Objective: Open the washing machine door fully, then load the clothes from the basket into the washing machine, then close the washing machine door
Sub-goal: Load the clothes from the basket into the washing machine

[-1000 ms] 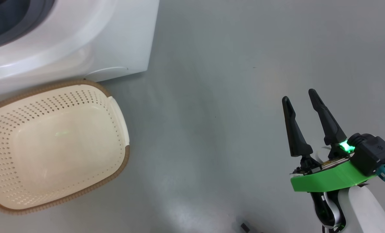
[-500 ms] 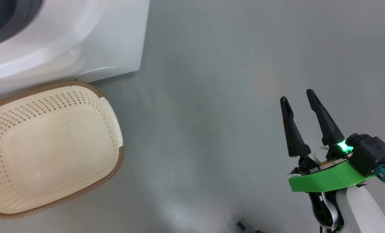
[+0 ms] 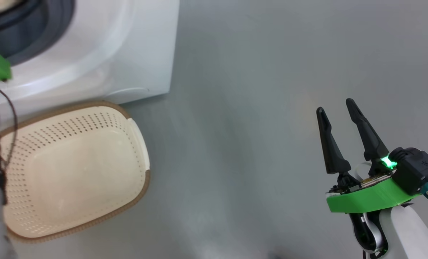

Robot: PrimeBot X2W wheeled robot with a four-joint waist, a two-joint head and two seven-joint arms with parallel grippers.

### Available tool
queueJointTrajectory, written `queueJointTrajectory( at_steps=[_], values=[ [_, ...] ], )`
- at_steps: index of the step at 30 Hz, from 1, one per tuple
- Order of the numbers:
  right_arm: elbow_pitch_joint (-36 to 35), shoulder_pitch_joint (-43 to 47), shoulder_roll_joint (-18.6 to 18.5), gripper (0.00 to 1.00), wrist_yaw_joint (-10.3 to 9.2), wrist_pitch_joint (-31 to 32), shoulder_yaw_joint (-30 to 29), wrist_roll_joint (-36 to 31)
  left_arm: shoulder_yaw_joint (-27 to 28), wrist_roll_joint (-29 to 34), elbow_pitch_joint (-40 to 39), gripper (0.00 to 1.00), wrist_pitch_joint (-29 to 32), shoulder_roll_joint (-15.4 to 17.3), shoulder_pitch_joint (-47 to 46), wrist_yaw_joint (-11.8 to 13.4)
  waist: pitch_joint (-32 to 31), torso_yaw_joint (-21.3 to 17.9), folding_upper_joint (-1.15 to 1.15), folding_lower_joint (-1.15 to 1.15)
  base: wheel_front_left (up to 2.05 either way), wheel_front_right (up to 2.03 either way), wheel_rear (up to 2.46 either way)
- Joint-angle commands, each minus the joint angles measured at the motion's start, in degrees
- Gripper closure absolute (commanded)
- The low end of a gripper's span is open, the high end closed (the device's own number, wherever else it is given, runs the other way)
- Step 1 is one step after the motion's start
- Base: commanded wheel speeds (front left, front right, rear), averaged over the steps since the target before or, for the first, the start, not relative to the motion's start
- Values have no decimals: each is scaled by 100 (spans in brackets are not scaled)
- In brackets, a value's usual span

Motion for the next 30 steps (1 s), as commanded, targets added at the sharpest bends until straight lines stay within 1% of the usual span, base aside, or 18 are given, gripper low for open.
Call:
queueJointTrajectory(
  at_steps=[1,8,14,18,30],
  values=[
    [-107,-99,-100,0,25,-45,99,-9,89,-10,-210,0,-35,191,181,-20,-205,139,0,1,0,0,0],
    [4,-3,-256,0,25,-45,126,-56,344,-134,-657,0,-35,-70,1122,-59,-761,296,0,1,0,0,0],
    [67,174,-342,0,25,-45,84,-85,503,-78,-1063,0,-36,-260,1998,-55,-1182,475,0,1,0,0,0],
    [93,261,-379,0,25,-45,73,-98,559,-39,-1251,0,-36,-381,2400,-49,-1352,577,0,1,0,0,0],
    [183,669,-477,0,25,-45,-28,-129,889,31,-2066,0,-36,-728,3808,-177,-1936,822,0,1,0,0,0]
  ],
)
